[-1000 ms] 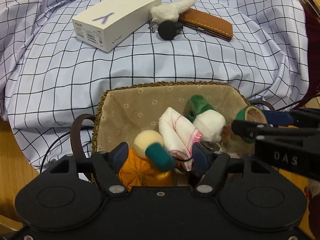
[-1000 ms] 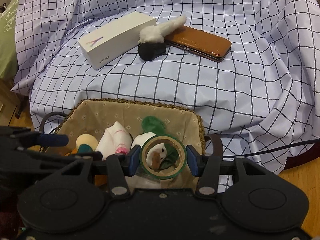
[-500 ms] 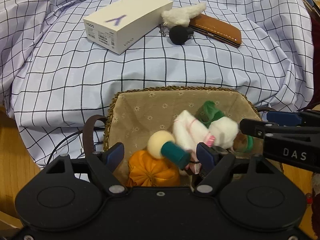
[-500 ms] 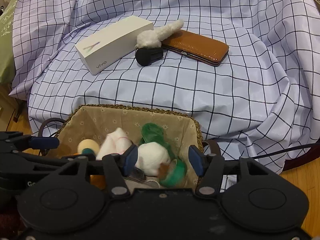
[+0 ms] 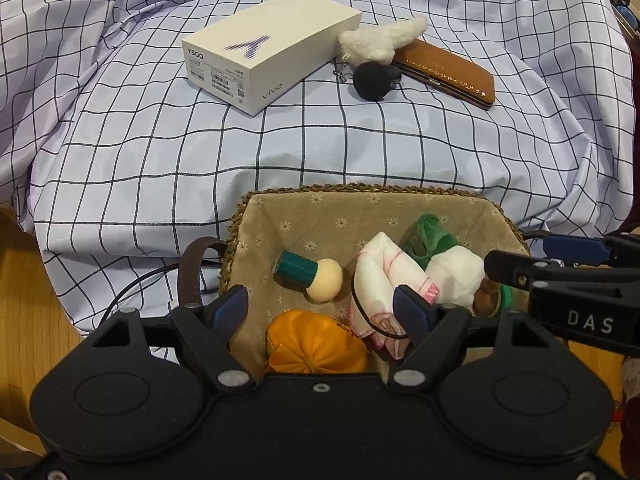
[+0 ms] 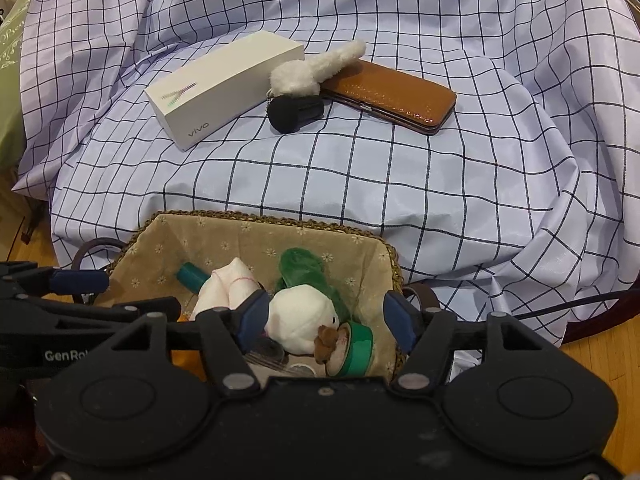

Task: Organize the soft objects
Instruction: 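Move both tools from the basket back toward the items on the sheet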

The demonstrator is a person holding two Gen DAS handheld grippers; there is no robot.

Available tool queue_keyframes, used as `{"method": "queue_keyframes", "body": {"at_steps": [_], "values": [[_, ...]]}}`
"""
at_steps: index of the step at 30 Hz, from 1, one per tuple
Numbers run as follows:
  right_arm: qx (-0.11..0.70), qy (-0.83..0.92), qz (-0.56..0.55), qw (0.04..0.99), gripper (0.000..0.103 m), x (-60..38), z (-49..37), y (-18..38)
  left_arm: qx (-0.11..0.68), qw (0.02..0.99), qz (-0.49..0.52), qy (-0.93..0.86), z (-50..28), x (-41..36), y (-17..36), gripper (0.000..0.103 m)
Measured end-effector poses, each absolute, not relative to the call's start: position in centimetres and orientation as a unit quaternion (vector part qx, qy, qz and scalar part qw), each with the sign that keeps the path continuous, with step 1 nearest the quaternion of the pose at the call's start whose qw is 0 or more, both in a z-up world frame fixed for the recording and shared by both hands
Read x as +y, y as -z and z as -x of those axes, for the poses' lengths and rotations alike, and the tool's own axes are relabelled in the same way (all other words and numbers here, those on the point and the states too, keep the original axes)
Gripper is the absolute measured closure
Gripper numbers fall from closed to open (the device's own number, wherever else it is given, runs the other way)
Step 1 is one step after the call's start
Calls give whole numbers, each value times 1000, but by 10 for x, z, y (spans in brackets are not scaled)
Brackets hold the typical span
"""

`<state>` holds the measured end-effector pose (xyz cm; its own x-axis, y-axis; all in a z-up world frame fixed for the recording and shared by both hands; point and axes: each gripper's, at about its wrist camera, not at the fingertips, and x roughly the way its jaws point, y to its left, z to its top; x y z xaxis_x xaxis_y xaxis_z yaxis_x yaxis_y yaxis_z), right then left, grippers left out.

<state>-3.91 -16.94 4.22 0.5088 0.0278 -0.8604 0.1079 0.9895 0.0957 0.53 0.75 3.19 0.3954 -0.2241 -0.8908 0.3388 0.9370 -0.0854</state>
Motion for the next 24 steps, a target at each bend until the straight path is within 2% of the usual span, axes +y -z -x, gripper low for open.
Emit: {"method": "queue_keyframes", "body": {"at_steps": [16, 18, 19, 24], "values": [[481, 42, -59, 874, 36, -172, 2, -43, 499, 850, -45, 161, -27, 4, -32, 26], [472, 45, -53, 879, 34, -172, -6, -46, 491, 855, -45, 161, -32, 3, -35, 23], [464, 47, -47, 883, 33, -172, -12, -49, 487, 857, -46, 160, -35, 2, -36, 17], [437, 57, -25, 897, 27, -171, -37, -57, 477, 865, -48, 147, -53, -3, -36, 16]]}}
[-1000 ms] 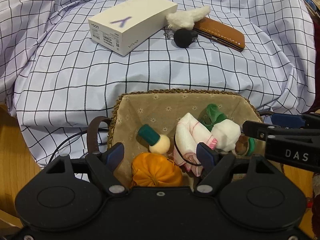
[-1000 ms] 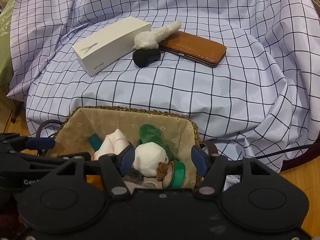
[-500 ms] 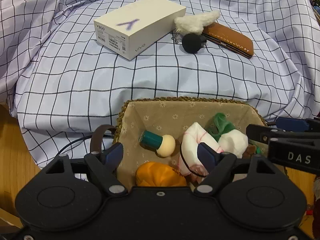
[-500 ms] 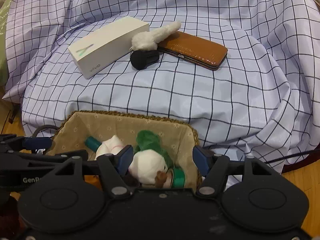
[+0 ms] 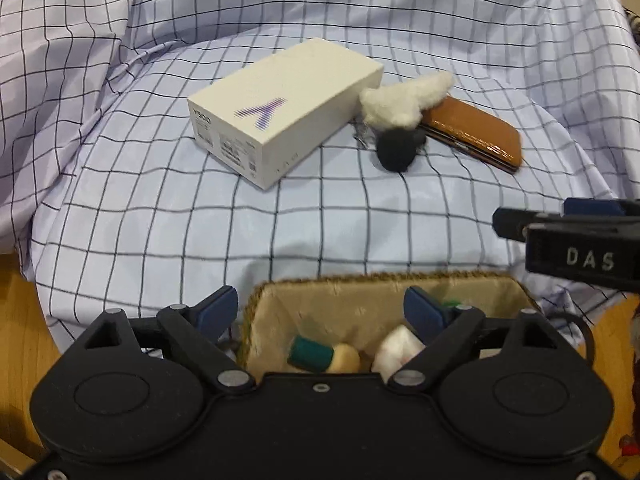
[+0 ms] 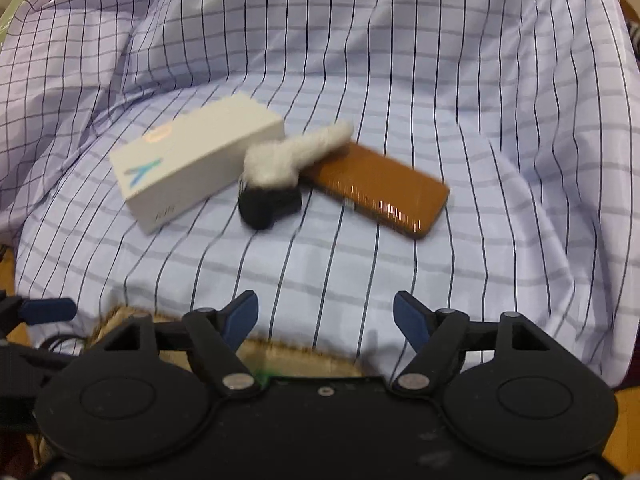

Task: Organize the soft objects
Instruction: 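Move both tools from the basket back toward the items on the sheet, then reach the right tool to the white fluffy plush on the brown case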

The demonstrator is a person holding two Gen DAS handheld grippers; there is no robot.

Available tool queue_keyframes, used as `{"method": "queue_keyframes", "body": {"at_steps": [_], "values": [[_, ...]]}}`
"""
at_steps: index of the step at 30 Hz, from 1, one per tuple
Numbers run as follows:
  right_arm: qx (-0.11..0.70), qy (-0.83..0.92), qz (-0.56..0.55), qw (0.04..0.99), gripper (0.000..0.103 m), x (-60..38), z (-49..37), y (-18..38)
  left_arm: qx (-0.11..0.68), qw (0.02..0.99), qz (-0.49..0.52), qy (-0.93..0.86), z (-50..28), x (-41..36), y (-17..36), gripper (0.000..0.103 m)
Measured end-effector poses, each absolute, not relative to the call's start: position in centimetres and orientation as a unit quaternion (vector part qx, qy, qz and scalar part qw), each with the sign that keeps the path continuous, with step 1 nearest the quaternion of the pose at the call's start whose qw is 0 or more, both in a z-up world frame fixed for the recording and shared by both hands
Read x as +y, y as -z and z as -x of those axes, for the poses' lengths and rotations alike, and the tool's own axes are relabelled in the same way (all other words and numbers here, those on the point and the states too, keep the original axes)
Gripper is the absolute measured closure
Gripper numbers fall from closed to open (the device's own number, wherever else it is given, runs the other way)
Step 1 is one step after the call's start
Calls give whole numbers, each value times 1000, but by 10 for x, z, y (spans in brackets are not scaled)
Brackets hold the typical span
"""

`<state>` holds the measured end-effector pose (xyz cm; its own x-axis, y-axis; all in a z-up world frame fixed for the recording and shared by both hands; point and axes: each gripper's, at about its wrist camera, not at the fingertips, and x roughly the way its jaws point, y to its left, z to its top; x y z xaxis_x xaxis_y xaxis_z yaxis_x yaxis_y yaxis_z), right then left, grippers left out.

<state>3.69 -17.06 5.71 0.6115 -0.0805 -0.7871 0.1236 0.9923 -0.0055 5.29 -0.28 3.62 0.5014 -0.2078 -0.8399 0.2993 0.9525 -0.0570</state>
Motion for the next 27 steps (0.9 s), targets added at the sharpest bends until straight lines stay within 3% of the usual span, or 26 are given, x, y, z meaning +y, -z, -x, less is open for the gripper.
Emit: {"method": "queue_keyframes", "body": {"at_steps": [27], "values": [[401, 61, -4, 914, 24, -169, -116, -45, 488, 867, -40, 90, -130, -4, -10, 16]]}}
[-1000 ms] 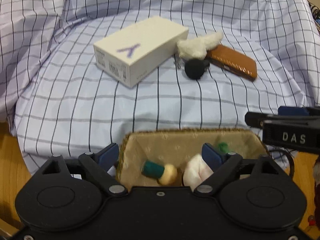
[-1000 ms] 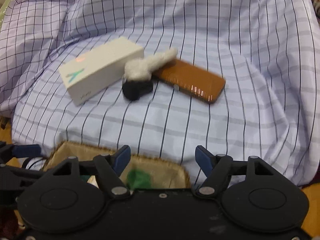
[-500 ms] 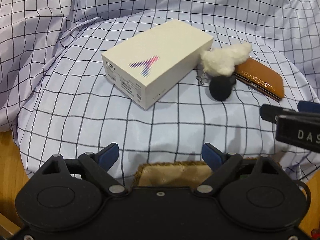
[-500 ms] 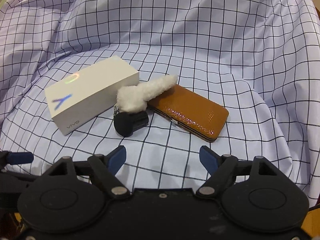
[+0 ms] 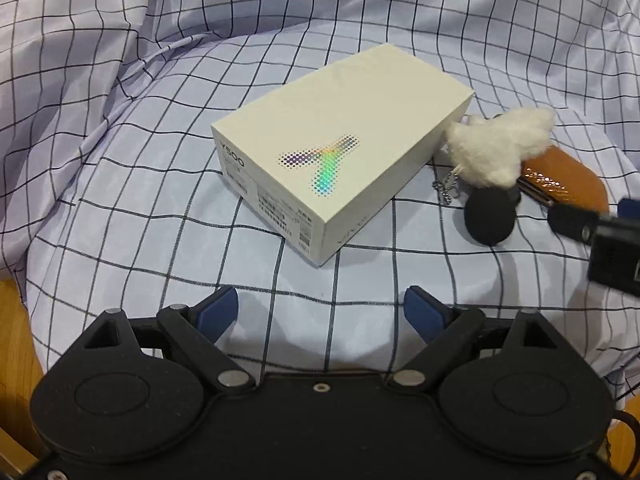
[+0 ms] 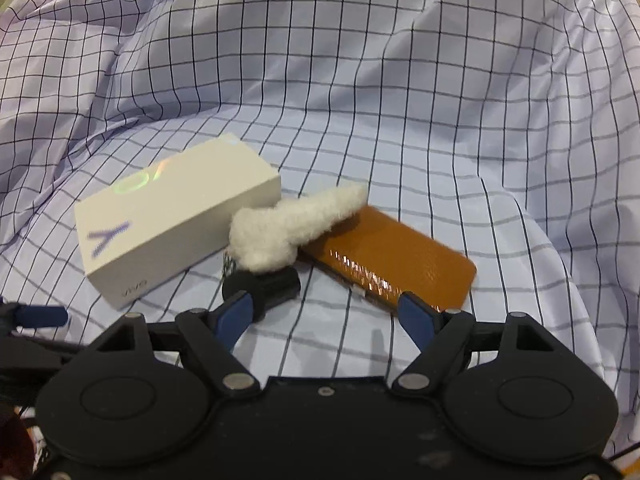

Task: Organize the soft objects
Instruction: 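Reach the right tool to the white fluffy plush on the brown case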

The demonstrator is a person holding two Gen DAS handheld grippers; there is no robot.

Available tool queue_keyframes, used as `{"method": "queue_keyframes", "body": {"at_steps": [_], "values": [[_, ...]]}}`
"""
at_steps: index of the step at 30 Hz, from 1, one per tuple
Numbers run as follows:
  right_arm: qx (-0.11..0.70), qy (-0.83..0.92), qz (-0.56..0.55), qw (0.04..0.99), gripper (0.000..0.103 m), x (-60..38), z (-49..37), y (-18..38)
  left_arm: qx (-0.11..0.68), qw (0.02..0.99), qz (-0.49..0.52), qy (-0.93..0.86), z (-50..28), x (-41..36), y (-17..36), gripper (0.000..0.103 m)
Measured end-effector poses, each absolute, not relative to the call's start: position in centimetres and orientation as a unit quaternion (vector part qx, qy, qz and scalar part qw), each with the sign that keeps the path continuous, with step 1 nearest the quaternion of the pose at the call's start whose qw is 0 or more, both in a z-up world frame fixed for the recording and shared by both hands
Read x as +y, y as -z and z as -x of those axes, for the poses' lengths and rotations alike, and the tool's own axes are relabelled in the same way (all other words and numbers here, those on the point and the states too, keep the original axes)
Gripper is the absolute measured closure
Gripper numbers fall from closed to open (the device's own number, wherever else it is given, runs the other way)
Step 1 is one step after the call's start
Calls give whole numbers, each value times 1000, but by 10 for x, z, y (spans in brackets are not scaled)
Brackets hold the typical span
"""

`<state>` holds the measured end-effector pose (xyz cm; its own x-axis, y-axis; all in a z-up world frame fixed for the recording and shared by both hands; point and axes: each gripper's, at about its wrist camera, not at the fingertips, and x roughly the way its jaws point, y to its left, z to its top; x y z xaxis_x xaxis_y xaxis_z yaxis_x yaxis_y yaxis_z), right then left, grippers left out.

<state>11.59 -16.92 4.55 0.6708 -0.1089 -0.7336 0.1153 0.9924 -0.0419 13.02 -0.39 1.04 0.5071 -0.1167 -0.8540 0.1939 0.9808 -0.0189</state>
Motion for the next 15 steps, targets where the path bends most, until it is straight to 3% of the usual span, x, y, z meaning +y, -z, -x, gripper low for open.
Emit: {"method": "queue_keyframes", "body": {"at_steps": [15], "values": [[402, 29, 52, 914, 20, -152, -173, -20, 485, 869, -33, 94, -141, -5, 0, 4]]}}
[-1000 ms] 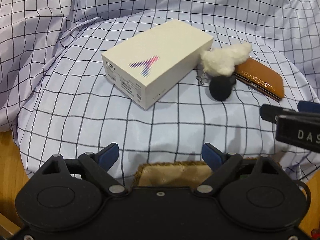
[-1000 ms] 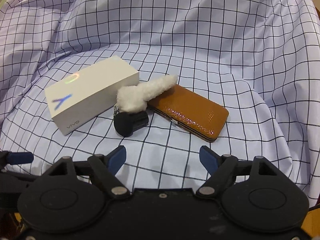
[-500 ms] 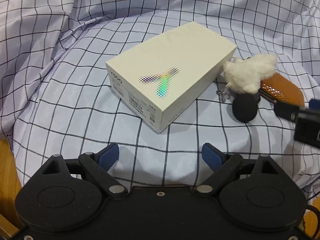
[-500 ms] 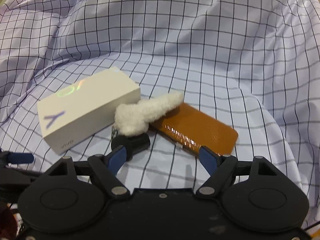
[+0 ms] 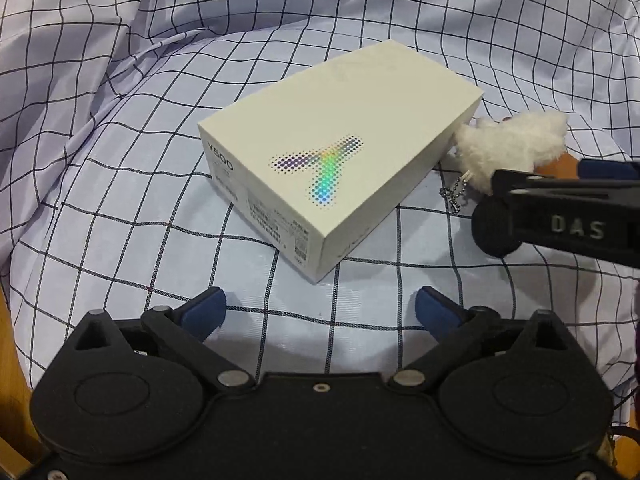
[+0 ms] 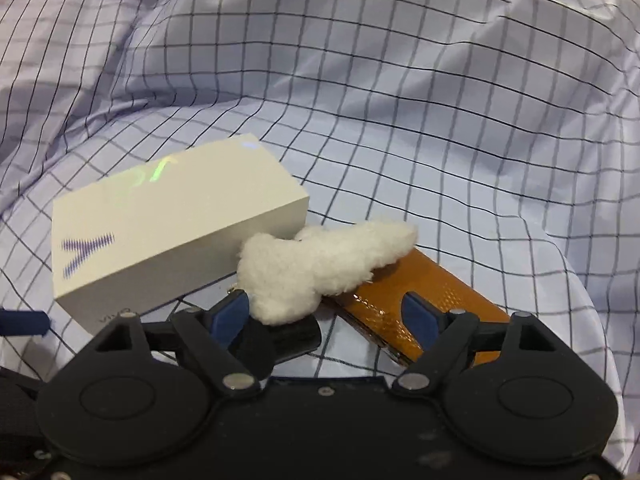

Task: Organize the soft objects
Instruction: 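Reach the right tool to the white fluffy plush on the brown case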

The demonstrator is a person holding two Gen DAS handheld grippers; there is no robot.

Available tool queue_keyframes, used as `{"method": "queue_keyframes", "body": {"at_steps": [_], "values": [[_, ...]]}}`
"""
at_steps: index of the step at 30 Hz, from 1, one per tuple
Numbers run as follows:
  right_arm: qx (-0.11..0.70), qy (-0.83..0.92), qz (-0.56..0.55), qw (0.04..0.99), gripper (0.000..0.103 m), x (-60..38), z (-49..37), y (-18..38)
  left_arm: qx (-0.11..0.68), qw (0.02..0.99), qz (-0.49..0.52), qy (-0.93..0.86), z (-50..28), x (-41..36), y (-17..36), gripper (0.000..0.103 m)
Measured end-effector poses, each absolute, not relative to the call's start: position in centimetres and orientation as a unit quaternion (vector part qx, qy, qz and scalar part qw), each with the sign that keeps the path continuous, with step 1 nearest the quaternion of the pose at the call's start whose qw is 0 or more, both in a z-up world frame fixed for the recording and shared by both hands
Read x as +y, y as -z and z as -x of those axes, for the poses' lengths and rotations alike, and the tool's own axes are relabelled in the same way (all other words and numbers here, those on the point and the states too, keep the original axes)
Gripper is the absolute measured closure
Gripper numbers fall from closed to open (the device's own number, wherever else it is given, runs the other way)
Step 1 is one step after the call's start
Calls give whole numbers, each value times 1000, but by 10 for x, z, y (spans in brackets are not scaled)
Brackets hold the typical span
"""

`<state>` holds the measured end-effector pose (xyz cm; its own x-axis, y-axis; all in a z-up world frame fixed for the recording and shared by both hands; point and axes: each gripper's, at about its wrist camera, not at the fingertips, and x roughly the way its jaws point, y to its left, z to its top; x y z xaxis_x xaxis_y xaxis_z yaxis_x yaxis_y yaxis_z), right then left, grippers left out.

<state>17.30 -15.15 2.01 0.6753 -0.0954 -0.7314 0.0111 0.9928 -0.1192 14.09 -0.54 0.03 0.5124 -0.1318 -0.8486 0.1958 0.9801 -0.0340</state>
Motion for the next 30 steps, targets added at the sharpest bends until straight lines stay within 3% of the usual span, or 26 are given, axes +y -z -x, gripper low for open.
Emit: {"method": "queue_keyframes", "body": {"at_steps": [13, 30], "values": [[366, -1, 98, 926, 13, -167, -205, -38, 486, 868, -37, 97, -142, -5, 2, 4], [392, 196, -4, 899, 15, -239, -219, -49, 486, 868, -37, 97, -141, -6, 2, 4]]}}
